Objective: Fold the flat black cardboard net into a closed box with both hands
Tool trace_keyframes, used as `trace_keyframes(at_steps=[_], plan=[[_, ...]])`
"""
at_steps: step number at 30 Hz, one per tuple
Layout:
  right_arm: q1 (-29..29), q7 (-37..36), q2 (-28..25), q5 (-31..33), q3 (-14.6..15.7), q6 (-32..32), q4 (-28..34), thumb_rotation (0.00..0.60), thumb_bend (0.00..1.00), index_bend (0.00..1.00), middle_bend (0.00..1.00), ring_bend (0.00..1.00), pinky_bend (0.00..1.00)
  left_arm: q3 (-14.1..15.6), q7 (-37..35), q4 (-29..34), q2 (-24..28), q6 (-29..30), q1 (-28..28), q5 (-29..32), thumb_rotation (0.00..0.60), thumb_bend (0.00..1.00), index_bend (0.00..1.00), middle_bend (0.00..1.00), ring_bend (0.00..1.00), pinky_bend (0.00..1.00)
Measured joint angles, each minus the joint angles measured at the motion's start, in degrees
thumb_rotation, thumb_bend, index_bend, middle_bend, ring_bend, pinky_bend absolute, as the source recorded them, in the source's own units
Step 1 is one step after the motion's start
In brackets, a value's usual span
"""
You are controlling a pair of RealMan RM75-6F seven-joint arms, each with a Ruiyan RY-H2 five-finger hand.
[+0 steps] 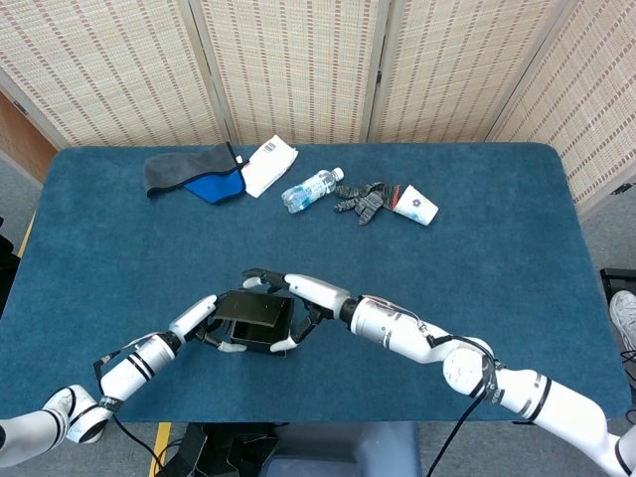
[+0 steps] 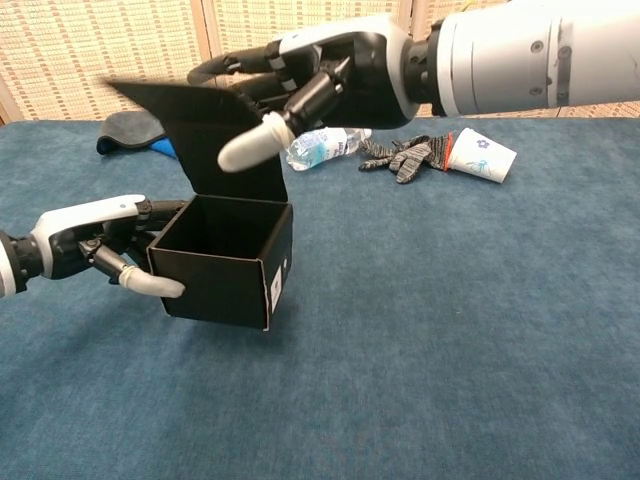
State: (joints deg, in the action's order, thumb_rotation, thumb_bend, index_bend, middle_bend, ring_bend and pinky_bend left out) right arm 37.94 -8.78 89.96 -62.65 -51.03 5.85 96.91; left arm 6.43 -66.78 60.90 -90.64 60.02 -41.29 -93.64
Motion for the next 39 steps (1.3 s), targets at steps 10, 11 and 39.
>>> trace_keyframes(at_steps=[10,11,39], plan=[[5.42,1.76,-3.32,-1.85,8.85,-3.25,-0.29,0.6,0.04,0.0,0.1,0.07,0.13,-3.15,6.8,-1.42,-2.97,-0.81,1.1,3.83,0.6,0.13,0.2,0.31,0.66,0.87],[6.04,1.59,-3.4,-1.81,9.58,-3.82,-0.58,0.6,0.04,0.0,0.1,0.07,0.13,-3.37,7.5,-1.52,-3.18,-0.96,1.13,4.06,0.6,0.13,0.2,0.31,0.66,0.87],[17.37,-4.01,-4.97,-0.51,24.7,-17.52,-6.88,0.6,0.04,0.0,0.11,0.07,0.13,-8.12,24.5,2.82,-5.3,-5.42,4.96,12.16,0.6,0.13,0.0,0.0,0.0,0.28]])
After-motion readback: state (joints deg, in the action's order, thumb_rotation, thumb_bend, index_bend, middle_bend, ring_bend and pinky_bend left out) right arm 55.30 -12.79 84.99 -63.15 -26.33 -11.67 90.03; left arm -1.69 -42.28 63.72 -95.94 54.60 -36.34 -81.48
